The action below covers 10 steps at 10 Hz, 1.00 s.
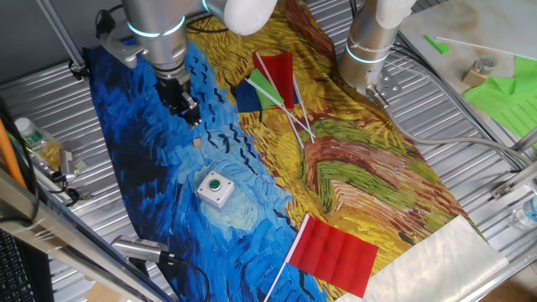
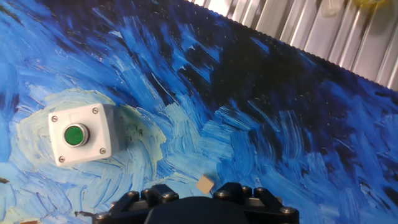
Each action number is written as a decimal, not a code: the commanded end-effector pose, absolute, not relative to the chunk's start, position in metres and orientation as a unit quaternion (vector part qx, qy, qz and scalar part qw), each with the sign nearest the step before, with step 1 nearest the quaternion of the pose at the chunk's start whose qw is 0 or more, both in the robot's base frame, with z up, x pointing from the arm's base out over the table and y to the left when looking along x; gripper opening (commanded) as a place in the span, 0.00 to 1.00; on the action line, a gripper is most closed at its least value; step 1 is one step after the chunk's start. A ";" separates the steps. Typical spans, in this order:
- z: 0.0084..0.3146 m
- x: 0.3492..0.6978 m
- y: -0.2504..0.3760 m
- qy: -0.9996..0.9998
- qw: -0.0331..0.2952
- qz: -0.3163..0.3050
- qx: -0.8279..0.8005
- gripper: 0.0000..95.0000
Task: Pick up the small block on the left and move it to the right
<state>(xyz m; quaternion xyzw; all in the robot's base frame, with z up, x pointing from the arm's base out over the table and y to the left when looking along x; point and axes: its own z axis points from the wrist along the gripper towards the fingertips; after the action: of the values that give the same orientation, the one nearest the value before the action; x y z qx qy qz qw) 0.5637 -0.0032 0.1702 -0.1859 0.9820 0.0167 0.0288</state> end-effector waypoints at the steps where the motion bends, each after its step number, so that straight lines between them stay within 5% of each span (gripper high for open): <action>1: 0.169 0.567 -0.002 0.982 0.026 0.018 -0.187 0.60; 10: 0.169 0.567 -0.003 0.985 0.036 0.021 -0.166 0.60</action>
<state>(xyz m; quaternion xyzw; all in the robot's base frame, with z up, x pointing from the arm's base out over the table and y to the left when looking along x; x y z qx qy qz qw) 0.5677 -0.0023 0.1687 -0.1655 0.9853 0.0222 0.0356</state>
